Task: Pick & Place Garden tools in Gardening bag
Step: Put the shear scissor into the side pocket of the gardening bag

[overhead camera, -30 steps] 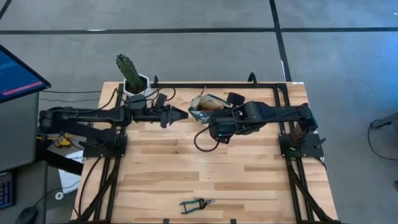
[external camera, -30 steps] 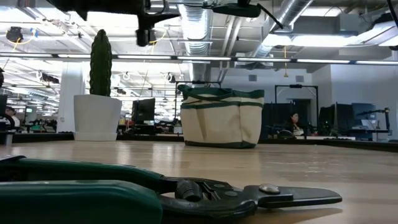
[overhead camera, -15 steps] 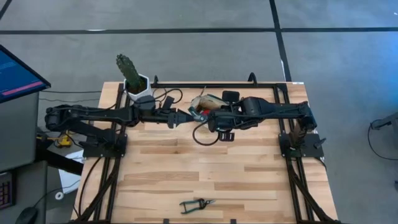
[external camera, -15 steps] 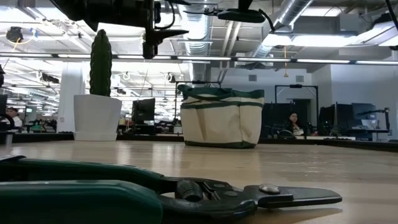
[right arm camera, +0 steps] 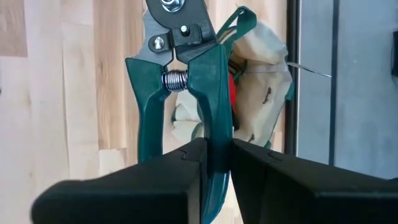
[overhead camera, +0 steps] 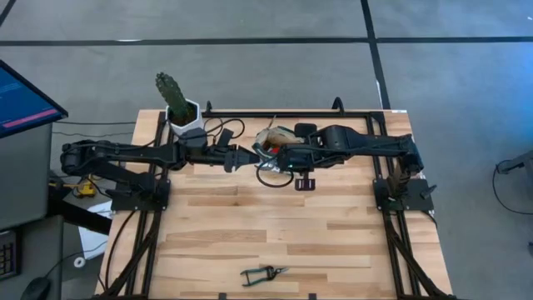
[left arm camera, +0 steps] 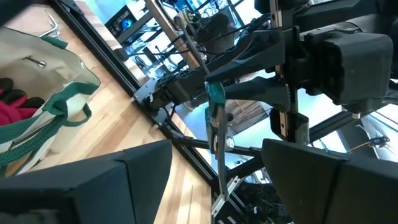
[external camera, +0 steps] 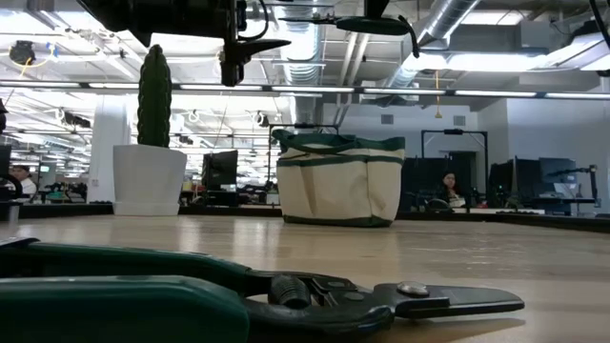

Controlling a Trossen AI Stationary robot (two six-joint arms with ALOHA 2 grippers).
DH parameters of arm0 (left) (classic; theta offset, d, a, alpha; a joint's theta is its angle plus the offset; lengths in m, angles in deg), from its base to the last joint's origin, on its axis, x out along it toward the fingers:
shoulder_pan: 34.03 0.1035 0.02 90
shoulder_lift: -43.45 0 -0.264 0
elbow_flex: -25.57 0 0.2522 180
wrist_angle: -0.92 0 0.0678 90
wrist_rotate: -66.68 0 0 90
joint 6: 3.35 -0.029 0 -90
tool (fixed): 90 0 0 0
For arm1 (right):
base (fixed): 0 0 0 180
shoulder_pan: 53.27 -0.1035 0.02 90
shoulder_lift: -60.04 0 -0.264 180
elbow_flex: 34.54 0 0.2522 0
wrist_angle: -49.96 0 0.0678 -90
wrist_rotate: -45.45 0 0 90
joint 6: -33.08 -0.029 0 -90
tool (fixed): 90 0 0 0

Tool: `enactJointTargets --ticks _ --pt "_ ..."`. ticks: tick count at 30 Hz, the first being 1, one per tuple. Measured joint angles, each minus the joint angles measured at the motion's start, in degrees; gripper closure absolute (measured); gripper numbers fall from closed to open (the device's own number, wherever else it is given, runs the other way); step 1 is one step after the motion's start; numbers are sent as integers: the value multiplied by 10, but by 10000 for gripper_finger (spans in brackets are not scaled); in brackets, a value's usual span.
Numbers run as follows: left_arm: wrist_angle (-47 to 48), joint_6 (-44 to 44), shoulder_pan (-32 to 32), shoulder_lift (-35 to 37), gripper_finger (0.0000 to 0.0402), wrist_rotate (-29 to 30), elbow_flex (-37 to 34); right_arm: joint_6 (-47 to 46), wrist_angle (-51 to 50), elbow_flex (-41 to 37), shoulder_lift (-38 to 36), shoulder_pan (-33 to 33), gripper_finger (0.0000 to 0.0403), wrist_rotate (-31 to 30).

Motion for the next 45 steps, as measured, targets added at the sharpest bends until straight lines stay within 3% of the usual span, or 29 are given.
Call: enactJointTargets --ticks 8,14,19,33,45 --pt "-7 -1 -2 -56 161 -2 15 9 -2 0 0 0 364 3" --pt "-27 -4 -8 -120 161 -57 79 10 -4 -1 1 3 364 30" --pt "-26 -6 -7 -128 161 -90 97 13 -7 -24 1 3 364 32" --pt "36 -22 -10 -128 162 -95 96 15 -3 -28 1 3 364 33" --pt "38 -18 -22 -163 215 -98 95 14 0 -28 1 7 364 33"
